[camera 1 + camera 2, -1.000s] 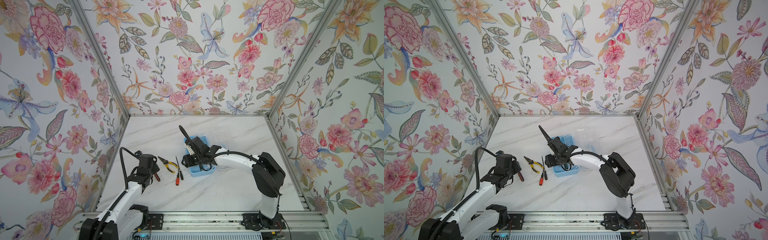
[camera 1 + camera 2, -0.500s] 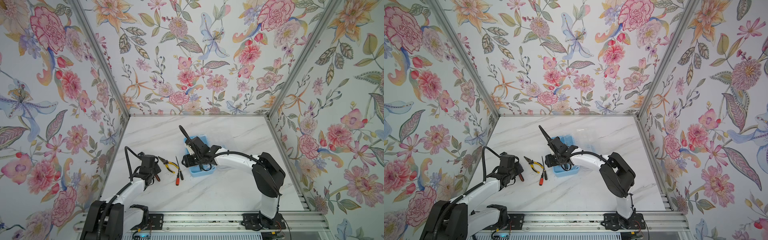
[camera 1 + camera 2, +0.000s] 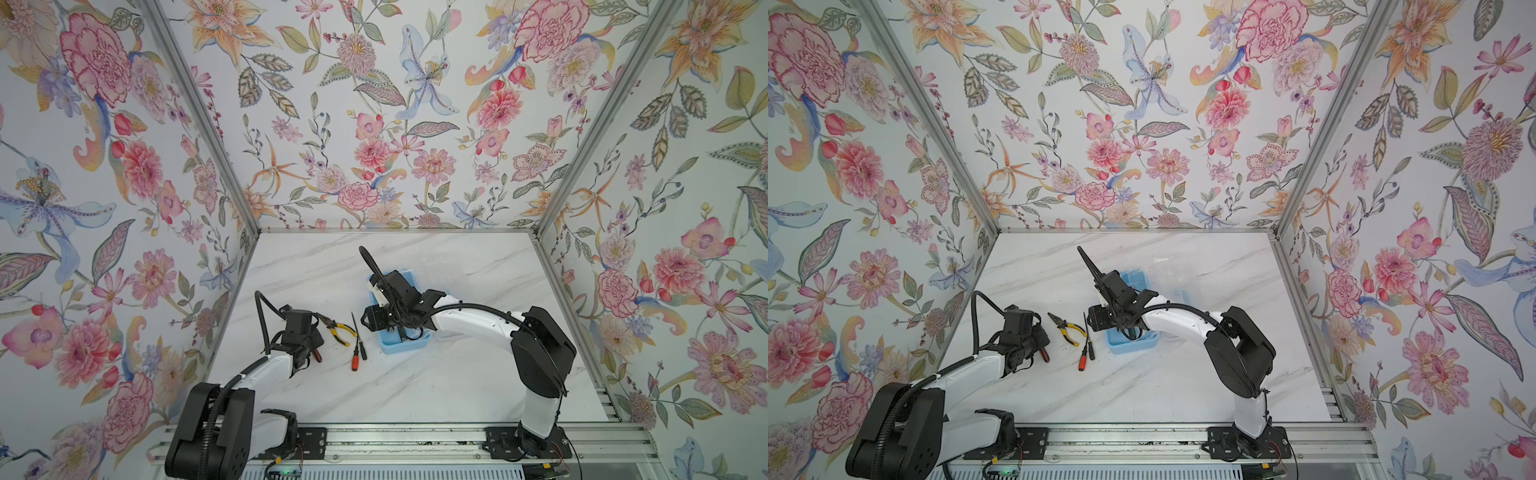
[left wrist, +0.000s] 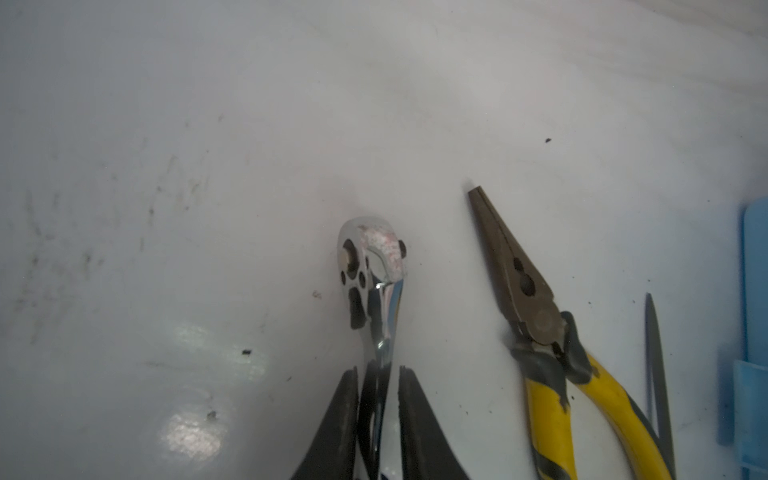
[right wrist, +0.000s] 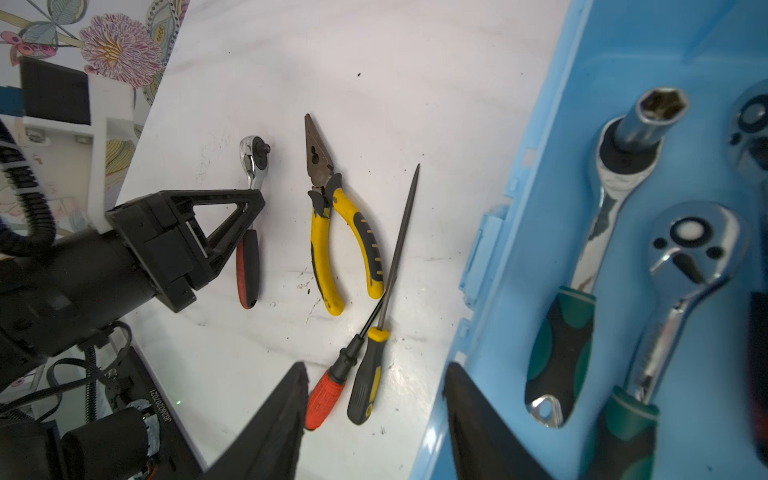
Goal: Pack the tool kit
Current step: 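Close the left gripper on the small red-handled ratchet, then carry the small red-handled ratchet into the blue box with the left gripper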
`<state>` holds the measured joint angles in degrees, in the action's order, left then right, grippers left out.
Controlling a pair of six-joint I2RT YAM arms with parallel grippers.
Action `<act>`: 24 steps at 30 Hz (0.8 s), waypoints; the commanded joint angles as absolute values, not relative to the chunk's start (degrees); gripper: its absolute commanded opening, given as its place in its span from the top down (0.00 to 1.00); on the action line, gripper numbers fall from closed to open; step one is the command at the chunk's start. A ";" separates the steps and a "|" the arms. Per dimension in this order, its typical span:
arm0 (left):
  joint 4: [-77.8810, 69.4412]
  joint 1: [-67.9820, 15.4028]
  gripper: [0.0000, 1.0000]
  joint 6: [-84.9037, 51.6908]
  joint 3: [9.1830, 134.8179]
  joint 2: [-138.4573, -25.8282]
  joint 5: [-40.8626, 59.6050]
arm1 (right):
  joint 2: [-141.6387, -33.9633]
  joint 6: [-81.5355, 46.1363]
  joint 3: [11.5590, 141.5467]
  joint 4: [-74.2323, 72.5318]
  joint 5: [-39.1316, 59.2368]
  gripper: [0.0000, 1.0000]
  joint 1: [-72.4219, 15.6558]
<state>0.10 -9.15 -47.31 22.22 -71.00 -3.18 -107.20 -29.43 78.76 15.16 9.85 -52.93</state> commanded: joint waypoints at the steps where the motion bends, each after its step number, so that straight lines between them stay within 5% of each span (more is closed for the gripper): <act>1: -1.14 -8.35 0.81 -46.10 21.53 -72.48 -2.59 | -105.21 -29.39 79.74 14.54 9.84 0.46 -53.17; 7: -1.60 -8.27 0.85 -46.14 21.04 -72.34 -3.03 | -105.06 -29.29 79.71 14.59 9.73 0.46 -53.03; 11: -1.00 -8.03 1.00 -46.08 21.32 -71.94 -2.89 | -104.59 -29.31 79.66 14.57 9.49 0.47 -52.79; 24: 2.08 -14.26 1.00 -47.70 33.42 -62.24 5.31 | -99.96 -26.31 78.88 18.07 5.23 0.48 -48.15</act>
<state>3.84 -10.85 -46.48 28.32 -64.34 1.50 -102.83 -28.45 78.76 16.03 8.12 -49.34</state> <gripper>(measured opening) 0.085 0.525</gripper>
